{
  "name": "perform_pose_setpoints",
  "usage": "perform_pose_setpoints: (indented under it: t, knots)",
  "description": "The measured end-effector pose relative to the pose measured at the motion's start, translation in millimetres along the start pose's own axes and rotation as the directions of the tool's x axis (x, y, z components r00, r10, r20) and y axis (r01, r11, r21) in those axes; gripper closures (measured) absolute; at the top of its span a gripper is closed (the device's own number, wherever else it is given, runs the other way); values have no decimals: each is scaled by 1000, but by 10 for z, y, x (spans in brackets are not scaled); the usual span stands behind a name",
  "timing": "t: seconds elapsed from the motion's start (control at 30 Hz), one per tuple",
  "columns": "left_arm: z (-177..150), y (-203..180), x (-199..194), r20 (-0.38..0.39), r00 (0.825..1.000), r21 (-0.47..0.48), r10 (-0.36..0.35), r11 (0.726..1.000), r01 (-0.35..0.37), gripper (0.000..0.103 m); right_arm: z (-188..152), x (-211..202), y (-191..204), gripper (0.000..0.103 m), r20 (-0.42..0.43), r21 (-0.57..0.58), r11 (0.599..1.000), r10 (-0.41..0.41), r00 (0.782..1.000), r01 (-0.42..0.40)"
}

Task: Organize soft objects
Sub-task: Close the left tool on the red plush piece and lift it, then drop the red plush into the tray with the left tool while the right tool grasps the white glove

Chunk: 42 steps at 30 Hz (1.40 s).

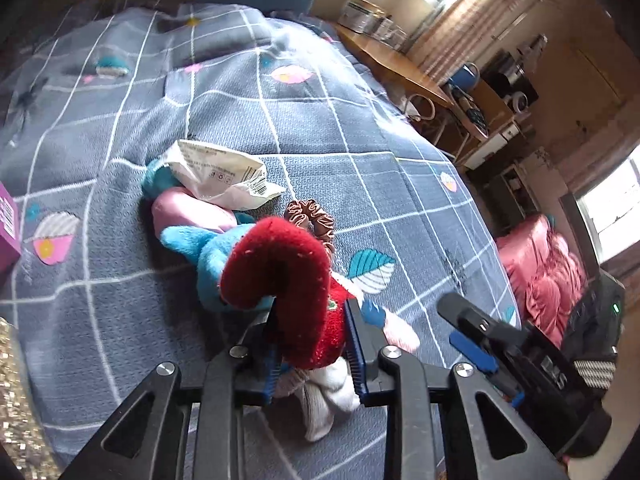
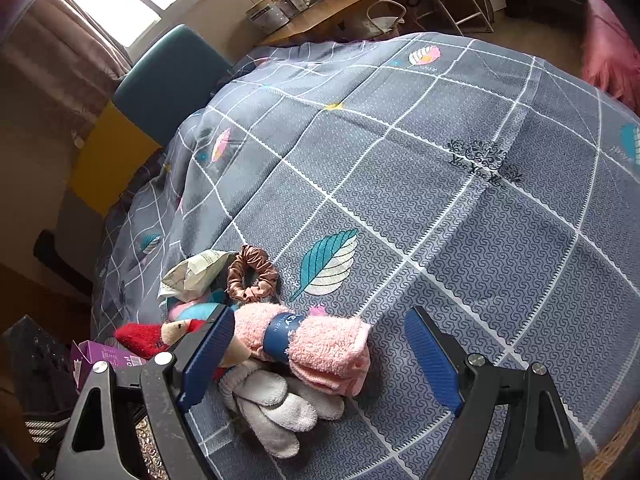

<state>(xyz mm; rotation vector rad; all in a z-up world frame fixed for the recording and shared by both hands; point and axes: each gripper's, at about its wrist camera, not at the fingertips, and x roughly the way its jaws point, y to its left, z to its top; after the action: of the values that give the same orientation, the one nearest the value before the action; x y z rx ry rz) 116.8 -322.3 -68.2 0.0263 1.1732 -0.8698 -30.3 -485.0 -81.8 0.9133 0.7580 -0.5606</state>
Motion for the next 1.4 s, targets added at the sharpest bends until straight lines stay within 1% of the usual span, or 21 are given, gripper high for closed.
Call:
perform_pose_setpoints:
  t: [0.07, 0.13, 0.23, 0.33, 0.43, 0.5, 0.53, 0.6, 0.63, 0.67, 0.7, 0.77, 0.83, 0.9, 0.93, 1.03, 1.2, 1.27, 1.33, 1.4]
  knots:
    - [3, -2, -127, 2, 1000, 36, 13, 999, -13, 76, -7, 14, 5, 17, -8, -4, 1000, 5, 1000, -5]
    - [40, 36, -216, 0, 1000, 40, 14, 999, -14, 76, -18, 33, 14, 17, -19, -11, 1000, 3, 1000, -3]
    - [196, 109, -321, 8, 998, 47, 58, 997, -58, 76, -51, 76, 70, 17, -45, -42, 999, 10, 999, -12]
    - [492, 229, -495, 61, 992, 35, 109, 993, -111, 76, -109, 143, 177, 17, -86, -101, 994, 21, 996, -30]
    - [831, 449, -788, 131, 977, -11, 166, 986, -166, 76, -174, 208, 297, 17, -124, -169, 985, 23, 992, -44]
    - [1052, 662, -1029, 182, 957, -50, 226, 974, -220, 76, -219, 248, 380, 17, -148, -217, 975, 24, 989, -56]
    - [1136, 770, -1149, 203, 942, -67, 266, 964, -258, 76, -246, 266, 421, 17, -158, -240, 969, 23, 987, -61]
    - [1283, 1069, -1394, 230, 907, -106, 352, 936, -336, 76, -293, 287, 497, 17, -163, -285, 957, 8, 987, -54]
    - [1323, 1263, -1535, 242, 883, -142, 401, 915, -377, 76, -311, 295, 530, 17, -166, -305, 951, 4, 986, -56]
    - [1333, 1450, -1663, 247, 866, -177, 434, 899, -400, 76, -330, 305, 557, 17, -172, -321, 945, 3, 985, -59]
    - [1328, 1635, -1781, 249, 855, -210, 455, 887, -410, 76, -346, 318, 580, 17, -178, -335, 940, 3, 984, -63]
    - [1244, 2032, -2047, 249, 828, -283, 502, 856, -433, 76, -374, 329, 617, 17, -182, -360, 931, -1, 983, -66]
    - [1084, 2366, -2278, 245, 809, -333, 535, 830, -448, 76, -396, 337, 633, 17, -187, -378, 923, -9, 982, -64]
    - [886, 2634, -2455, 240, 794, -368, 558, 809, -458, 76, -416, 357, 648, 17, -189, -394, 918, -23, 982, -54]
    - [751, 2748, -2531, 236, 790, -383, 565, 802, -459, 76, -424, 368, 651, 17, -188, -400, 915, -32, 982, -47]
    - [319, 3019, -2721, 232, 786, -417, 574, 788, -453, 76, -457, 403, 669, 17, -189, -417, 908, -55, 980, -30]
    - [-521, 3184, -2848, 235, 803, -449, 547, 794, -410, 76, -507, 424, 708, 17, -173, -451, 892, -85, 981, -2]
    - [-856, 3205, -2862, 237, 804, -459, 545, 792, -402, 76, -513, 427, 712, 18, -167, -459, 888, -92, 982, 6]
    - [-1150, 3181, -2889, 256, 790, -479, 556, 783, -396, 76, -518, 409, 728, 23, -151, -472, 882, -90, 985, 8]
    - [-1441, 3177, -2912, 254, 777, -483, 576, 772, -413, 76, -534, 387, 781, 25, -126, -500, 866, -86, 988, 11]
